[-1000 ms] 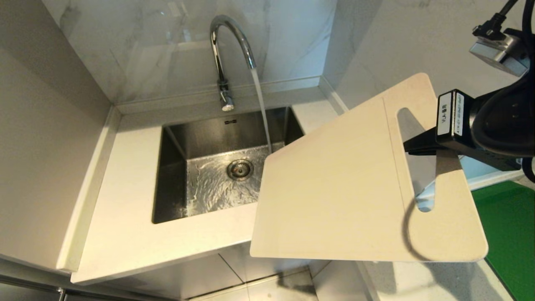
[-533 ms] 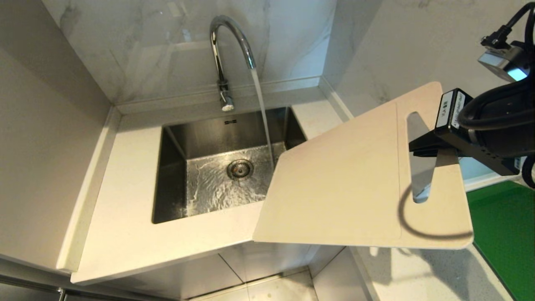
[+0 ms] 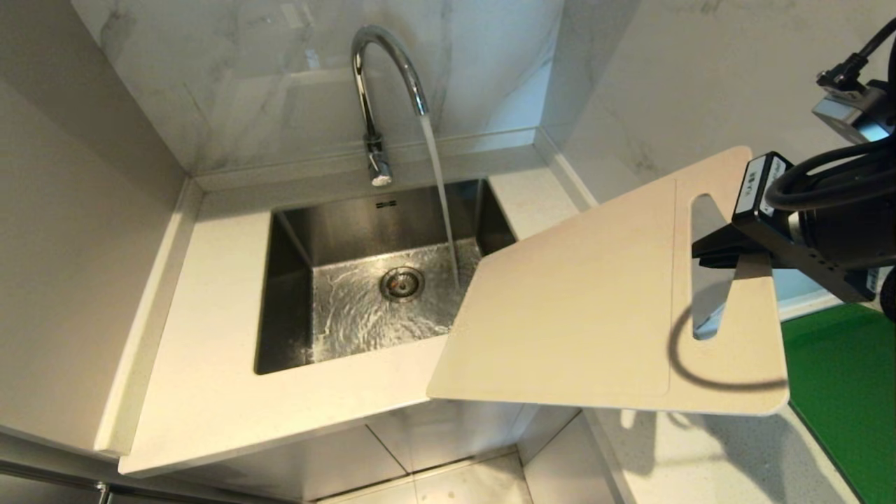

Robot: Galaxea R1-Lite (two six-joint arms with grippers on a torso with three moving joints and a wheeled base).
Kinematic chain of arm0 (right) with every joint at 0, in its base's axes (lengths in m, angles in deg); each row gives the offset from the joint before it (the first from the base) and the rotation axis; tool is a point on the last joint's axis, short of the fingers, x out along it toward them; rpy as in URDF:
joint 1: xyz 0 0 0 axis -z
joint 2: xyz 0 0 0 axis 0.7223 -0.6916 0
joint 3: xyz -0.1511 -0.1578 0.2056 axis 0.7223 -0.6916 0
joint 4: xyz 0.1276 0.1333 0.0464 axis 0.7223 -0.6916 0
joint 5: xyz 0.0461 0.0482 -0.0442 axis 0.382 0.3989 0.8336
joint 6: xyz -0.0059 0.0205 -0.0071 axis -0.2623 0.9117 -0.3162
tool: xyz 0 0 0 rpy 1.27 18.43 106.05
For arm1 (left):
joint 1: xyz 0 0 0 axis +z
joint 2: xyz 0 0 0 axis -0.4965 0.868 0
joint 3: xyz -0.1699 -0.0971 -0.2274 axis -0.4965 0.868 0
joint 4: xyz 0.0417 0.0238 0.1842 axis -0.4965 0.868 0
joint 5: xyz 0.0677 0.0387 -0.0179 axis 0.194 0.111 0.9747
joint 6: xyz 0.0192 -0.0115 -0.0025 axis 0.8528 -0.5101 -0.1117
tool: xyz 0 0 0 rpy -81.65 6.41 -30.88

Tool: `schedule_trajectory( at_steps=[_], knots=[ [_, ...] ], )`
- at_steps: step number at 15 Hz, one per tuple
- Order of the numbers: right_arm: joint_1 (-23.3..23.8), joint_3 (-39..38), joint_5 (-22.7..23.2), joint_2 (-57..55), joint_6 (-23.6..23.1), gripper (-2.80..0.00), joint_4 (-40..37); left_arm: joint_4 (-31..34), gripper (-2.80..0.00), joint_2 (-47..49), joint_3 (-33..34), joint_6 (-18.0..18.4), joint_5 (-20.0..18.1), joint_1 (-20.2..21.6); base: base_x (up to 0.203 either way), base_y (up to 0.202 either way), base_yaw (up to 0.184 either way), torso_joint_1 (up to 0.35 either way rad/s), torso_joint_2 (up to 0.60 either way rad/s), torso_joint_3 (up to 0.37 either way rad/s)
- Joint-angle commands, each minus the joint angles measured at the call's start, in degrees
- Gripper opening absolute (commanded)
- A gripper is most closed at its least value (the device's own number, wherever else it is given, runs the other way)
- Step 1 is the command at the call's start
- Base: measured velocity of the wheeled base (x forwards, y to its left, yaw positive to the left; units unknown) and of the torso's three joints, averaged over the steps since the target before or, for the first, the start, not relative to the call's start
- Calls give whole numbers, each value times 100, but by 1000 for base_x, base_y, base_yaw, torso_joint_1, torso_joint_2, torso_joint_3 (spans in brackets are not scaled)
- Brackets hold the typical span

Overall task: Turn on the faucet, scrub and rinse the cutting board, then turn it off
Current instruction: Pick up the cutting board, then scrub the cutting board underwater

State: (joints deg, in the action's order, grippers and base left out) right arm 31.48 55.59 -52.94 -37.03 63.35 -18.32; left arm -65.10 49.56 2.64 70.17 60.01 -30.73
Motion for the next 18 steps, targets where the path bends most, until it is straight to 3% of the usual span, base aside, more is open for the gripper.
schedule_trajectory(
  at_steps=[1,11,18],
  knots=[
    [9,-10,6,23,2,-280,-5,-2,-280,8,1,-2,1,0,0,0,0,0,0,0],
    [9,80,6,14,-129,-280,57,-2,-280,8,1,7,10,0,6,0,1,-1,0,0],
    [9,209,6,75,-129,-280,22,4,-280,8,1,7,10,0,184,0,5,7,4,3]
  ],
)
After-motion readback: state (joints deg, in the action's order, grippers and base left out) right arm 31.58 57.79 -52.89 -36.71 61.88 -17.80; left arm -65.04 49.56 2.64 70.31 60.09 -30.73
